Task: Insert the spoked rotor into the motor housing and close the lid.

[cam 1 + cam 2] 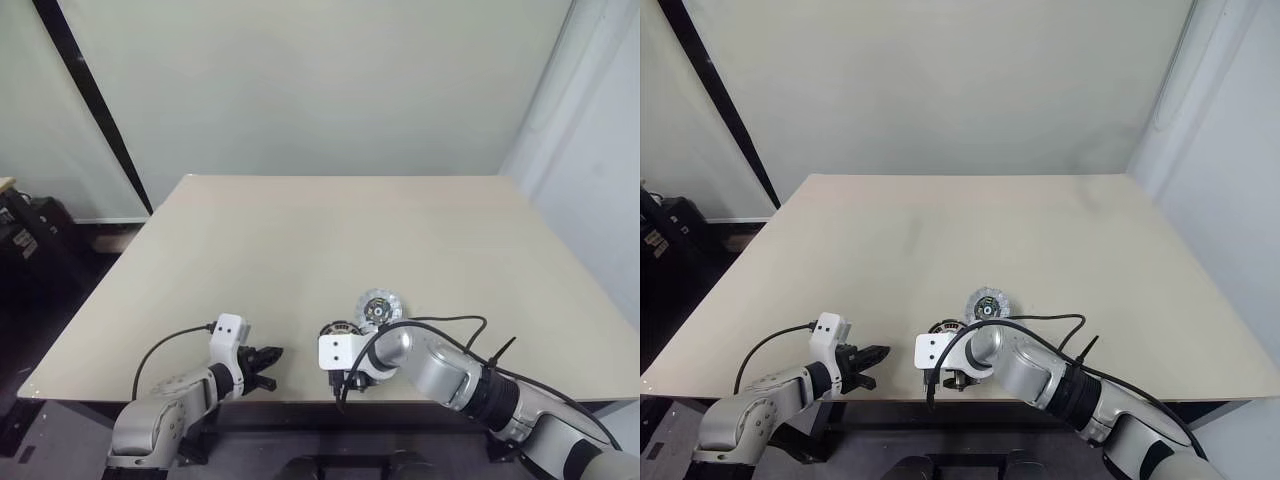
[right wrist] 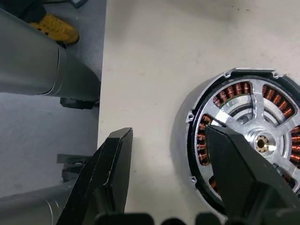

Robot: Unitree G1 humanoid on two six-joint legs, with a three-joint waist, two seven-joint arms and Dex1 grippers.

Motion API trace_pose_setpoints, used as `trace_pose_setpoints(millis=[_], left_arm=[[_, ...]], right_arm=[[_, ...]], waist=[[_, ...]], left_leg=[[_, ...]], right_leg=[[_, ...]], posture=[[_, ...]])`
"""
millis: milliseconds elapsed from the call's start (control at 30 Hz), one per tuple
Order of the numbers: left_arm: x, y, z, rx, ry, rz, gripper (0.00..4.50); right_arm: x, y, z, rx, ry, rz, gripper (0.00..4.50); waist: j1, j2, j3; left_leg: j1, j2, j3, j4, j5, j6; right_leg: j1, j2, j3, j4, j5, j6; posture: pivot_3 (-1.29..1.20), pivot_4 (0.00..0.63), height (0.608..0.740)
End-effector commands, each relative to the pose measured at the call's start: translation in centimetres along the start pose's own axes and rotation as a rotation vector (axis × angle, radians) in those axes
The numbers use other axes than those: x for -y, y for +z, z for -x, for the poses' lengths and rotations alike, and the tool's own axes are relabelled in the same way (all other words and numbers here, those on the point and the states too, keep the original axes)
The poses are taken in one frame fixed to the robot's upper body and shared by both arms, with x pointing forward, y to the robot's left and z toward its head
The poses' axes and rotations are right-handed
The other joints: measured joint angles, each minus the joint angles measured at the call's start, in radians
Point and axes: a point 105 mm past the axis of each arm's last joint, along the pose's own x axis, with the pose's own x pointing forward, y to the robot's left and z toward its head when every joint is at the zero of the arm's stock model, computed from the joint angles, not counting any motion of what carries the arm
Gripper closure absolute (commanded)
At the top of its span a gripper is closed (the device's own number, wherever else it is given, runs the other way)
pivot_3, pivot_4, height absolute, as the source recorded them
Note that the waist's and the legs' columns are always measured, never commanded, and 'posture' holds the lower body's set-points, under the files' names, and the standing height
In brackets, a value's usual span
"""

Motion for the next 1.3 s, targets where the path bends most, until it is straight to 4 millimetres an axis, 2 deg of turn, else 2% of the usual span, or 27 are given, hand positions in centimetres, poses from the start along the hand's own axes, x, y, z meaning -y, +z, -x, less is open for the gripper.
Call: trace_pose_setpoints(millis=[33, 100, 267, 333, 600, 767, 1167, 1300], left_arm=[[0.4, 1.2, 0.2, 0.033, -0.013, -0.039, 4.50], [0.4, 1.2, 0.2, 0.033, -0.014, -0.039, 4.50], [0.5, 1.2, 0.1, 0.035, -0.017, -0.038, 4.50], [0.5, 1.2, 0.1, 0.035, -0.017, -0.038, 4.50], [0.4, 1.3, 0.1, 0.039, -0.013, -0.038, 4.50], [0.5, 1.2, -0.1, 0.039, -0.013, -0.037, 4.50], [0.3, 1.4, -0.4, 0.051, -0.004, -0.036, 4.50], [0.3, 1.4, -0.5, 0.055, -0.005, -0.035, 4.50]], right_arm=[[1.1, -0.1, 0.3, 0.000, -0.057, 0.004, 1.99], [1.1, -0.3, 0.1, -0.004, -0.066, 0.005, 2.37], [1.7, -0.5, -0.2, 0.004, -0.118, -0.018, 4.12], [1.9, -0.3, -0.1, 0.025, -0.124, -0.060, 4.38], [1.1, 2.7, 0.3, 0.170, -0.076, -0.352, 4.41], [0.8, 3.6, 0.2, 0.182, -0.074, -0.481, 4.42], [-0.2, 5.6, -0.6, 0.187, -0.034, -0.634, 4.42], [-0.3, 5.8, -0.6, 0.178, -0.030, -0.562, 4.42]], waist=[[0.000, 0.000, 0.000], [0.000, 0.000, 0.000], [0.000, 0.000, 0.000], [-0.002, -0.001, 0.000], [-0.001, 0.000, 0.000], [0.000, 0.000, 0.000], [-0.001, -0.001, 0.000], [-0.001, 0.000, 0.000]], left_leg=[[0.000, 0.000, 0.000, 0.000, 0.000, 0.000], [0.000, 0.000, 0.000, 0.000, 0.000, 0.000], [0.001, 0.000, 0.000, 0.000, 0.000, 0.000], [0.002, 0.001, 0.000, 0.000, 0.000, 0.000], [0.001, 0.001, 0.000, 0.001, -0.001, -0.002], [0.000, 0.001, 0.000, -0.001, -0.001, -0.001], [0.001, 0.001, 0.000, -0.006, -0.001, -0.001], [0.001, 0.001, 0.000, -0.006, -0.001, -0.001]], right_leg=[[0.000, 0.000, 0.000, 0.000, 0.000, 0.000], [0.000, 0.000, 0.000, 0.000, 0.000, 0.000], [0.000, 0.000, 0.000, 0.000, 0.000, 0.000], [0.000, 0.000, 0.000, 0.000, 0.000, 0.000], [0.000, 0.001, 0.000, 0.002, 0.000, 0.000], [-0.001, 0.001, 0.000, 0.002, 0.000, 0.000], [-0.002, 0.001, 0.000, 0.000, 0.000, 0.000], [-0.002, 0.001, 0.001, 0.000, 0.000, 0.000]], posture=[[0.00, 0.000, 0.740], [0.00, 0.000, 0.740], [0.00, 0.000, 0.740], [0.00, 0.000, 0.740], [0.00, 0.000, 0.740], [0.00, 0.000, 0.740], [0.00, 0.000, 0.740], [0.00, 0.000, 0.740]])
